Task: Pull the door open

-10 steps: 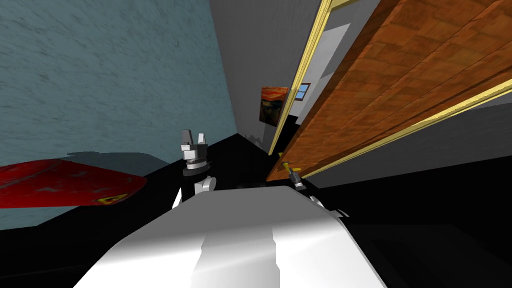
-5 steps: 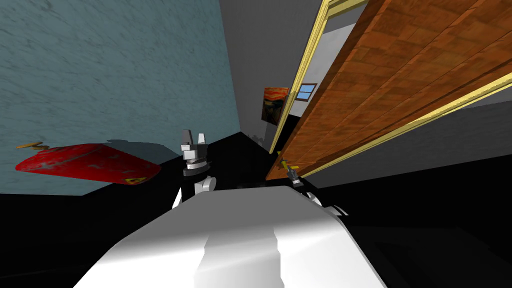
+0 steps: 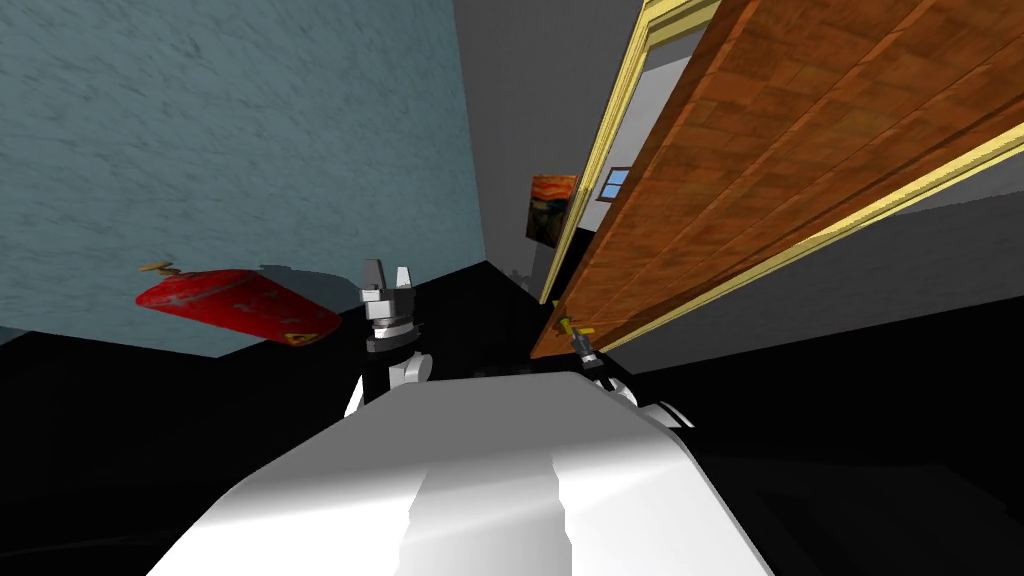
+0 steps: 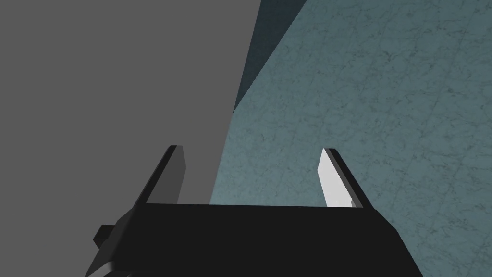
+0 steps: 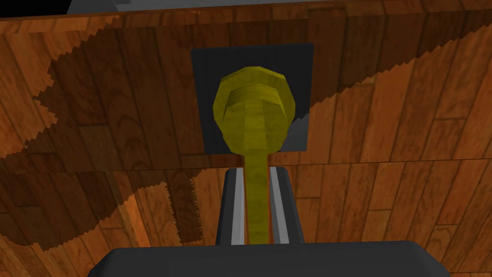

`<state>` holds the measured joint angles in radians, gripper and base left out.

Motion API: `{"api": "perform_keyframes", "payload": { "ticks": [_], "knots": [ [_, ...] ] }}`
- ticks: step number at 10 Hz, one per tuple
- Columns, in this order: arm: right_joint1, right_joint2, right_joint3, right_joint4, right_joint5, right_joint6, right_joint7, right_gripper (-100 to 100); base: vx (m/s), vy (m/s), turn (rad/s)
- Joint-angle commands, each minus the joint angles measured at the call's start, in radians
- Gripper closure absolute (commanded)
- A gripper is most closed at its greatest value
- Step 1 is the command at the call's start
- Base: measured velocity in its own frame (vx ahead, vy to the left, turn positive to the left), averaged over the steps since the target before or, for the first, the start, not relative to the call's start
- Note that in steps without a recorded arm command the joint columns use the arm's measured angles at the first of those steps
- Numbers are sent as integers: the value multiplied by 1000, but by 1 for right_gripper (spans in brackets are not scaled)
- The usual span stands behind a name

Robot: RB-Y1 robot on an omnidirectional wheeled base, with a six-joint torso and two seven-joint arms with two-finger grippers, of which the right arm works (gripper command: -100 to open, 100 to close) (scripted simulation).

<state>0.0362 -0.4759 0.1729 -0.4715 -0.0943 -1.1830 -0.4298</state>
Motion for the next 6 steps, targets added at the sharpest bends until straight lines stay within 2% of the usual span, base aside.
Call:
{"api": "perform_keyframes", "payload": {
  "ticks": [1,2,6],
  "knots": [
    [-11,-2,6,-1,-8,12,3,100,-167,-58,79],
    [1,-1,4,-16,-5,15,3,100,-67,-25,26],
    [18,-11,8,6,-11,-20,-5,100,-175,-74,186]
  ]
}}
